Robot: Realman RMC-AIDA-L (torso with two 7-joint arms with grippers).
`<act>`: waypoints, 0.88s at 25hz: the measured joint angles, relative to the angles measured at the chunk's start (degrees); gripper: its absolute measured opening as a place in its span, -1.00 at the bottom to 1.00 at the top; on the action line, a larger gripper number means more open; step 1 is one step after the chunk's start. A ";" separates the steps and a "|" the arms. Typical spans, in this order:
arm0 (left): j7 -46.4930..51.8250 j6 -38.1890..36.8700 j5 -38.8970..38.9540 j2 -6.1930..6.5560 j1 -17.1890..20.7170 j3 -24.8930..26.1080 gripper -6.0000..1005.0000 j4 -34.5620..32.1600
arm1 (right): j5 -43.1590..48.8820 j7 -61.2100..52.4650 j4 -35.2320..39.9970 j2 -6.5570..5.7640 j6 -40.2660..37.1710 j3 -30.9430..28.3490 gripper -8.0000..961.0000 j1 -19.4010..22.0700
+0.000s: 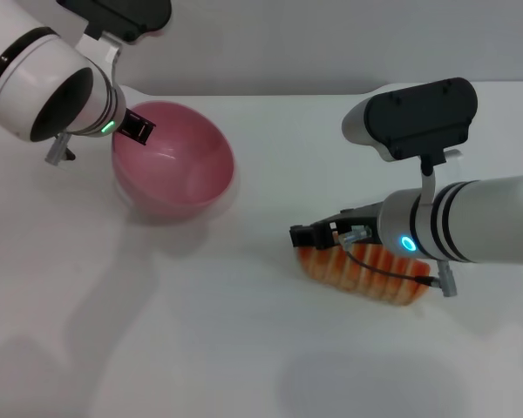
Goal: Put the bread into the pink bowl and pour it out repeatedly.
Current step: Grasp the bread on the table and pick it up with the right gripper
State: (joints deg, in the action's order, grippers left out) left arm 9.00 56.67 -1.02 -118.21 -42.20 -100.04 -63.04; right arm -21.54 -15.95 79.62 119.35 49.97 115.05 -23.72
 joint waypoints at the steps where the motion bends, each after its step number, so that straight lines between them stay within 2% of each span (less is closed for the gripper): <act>1: -0.46 -0.01 0.16 0.00 -0.02 0.02 -0.90 -0.03 | 0.00 -0.03 -0.23 0.00 -0.05 0.01 0.71 -0.05; 10: -0.93 0.03 0.23 0.00 -0.36 0.04 -0.90 -0.36 | 0.00 -0.45 -2.50 -0.04 -2.23 1.17 0.71 -0.66; 22: -1.00 -0.07 0.15 -0.08 -0.60 0.04 -0.90 -0.42 | -2.03 -0.72 -9.11 -0.05 -5.33 3.24 0.71 -4.10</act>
State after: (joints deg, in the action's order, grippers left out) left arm 8.00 56.59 -0.88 -118.29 -42.80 -100.00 -63.46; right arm -23.56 -16.67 70.51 119.30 44.64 118.29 -27.82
